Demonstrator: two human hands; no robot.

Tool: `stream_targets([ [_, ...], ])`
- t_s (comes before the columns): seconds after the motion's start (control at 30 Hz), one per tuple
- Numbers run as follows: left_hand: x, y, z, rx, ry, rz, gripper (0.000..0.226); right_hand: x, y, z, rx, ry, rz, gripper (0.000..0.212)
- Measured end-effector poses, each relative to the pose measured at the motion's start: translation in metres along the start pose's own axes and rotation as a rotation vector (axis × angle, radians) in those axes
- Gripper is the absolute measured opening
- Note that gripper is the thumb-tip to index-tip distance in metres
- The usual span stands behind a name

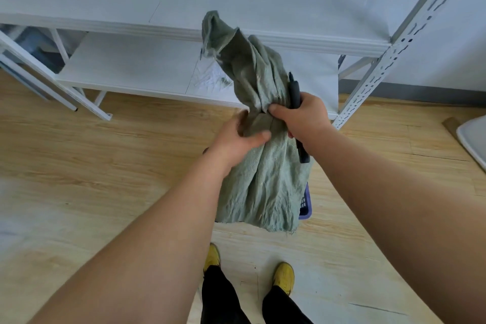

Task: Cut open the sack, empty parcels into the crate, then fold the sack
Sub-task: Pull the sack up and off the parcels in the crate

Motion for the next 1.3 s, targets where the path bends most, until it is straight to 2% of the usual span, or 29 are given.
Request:
stream_targets([
  [0.1,0.006,-0.014,-0.017,-0.019,0.002,-0.070,0.051,0.006,-0.014,-0.002,-0.061,-0.119,-0.026,0.022],
  [0.23,-0.010,0.001,-0.013,-0.022,0.238,-0.147,0.030,0.012,-0.033,0.000,-0.256,-0.227,-0.017,0.027],
  [0.3,-0.014,0.006,-0.010,-0.034,0.301,-0.189,0.025,0.013,-0.042,0.003,-0.298,-0.256,0.010,0.028],
  [0.5,-0.019,0.013,-0.006,-0.016,0.370,-0.244,0.023,0.015,-0.056,0.006,-0.326,-0.249,0.076,0.028],
  [0.63,-0.021,0.006,-0.007,0.011,0.283,-0.154,0.029,0.014,-0.050,0.001,-0.237,-0.215,0.018,0.029],
  [0.77,-0.023,0.010,-0.003,0.056,0.357,-0.206,0.011,0.012,-0.058,0.003,-0.252,-0.216,0.113,0.029],
  [0.83,-0.025,0.010,-0.002,0.077,0.335,-0.163,0.006,0.011,-0.053,0.004,-0.171,-0.142,0.161,0.025],
  [0.87,-0.027,0.009,0.000,0.104,0.329,-0.131,0.007,0.009,-0.047,0.004,-0.147,-0.096,0.159,0.022],
  [0.97,-0.030,0.012,0.007,0.216,0.382,-0.040,0.010,0.006,-0.017,0.005,-0.128,-0.005,0.105,0.053],
  [1.1,-0.031,0.017,0.008,0.403,0.440,0.071,0.021,0.017,0.028,-0.007,0.016,-0.078,0.007,0.066],
  [1.17,-0.032,0.022,0.004,0.475,0.419,0.103,0.029,0.023,0.037,-0.019,0.015,-0.118,0.024,0.069],
  [1.23,-0.030,0.031,-0.002,0.474,0.355,0.111,0.034,0.023,0.036,-0.028,-0.019,-0.102,0.035,0.064],
  [1.3,-0.030,0.037,-0.004,0.400,0.281,0.078,0.037,0.015,0.032,-0.031,-0.042,-0.025,-0.004,0.043],
])
Point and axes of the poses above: each hand's wrist, its own x-axis away from the middle knuckle, its own z-axis out of the back of the hand, y = z × x, the point moved 1 cm from there along -x, towards the middle knuckle, and after that the axes turned 8 degrees about -z, right-handed, at the moved point
